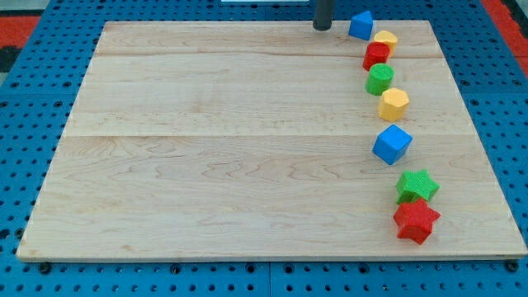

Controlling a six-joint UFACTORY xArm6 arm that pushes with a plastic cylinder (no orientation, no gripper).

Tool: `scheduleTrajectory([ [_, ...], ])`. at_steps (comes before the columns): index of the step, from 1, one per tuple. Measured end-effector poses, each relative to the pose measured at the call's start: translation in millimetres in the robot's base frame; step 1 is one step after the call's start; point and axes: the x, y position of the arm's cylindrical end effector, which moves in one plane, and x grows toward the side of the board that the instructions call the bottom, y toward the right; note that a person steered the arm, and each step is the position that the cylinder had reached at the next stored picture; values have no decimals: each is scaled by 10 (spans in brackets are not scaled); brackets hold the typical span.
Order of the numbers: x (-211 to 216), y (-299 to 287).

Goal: Move the blue triangle above the yellow heart

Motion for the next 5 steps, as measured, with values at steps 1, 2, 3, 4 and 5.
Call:
scheduleTrajectory([
  [1,3,92],
  [2,3,315],
  [3,6,341],
  [4,3,445],
  [5,-2,628],
])
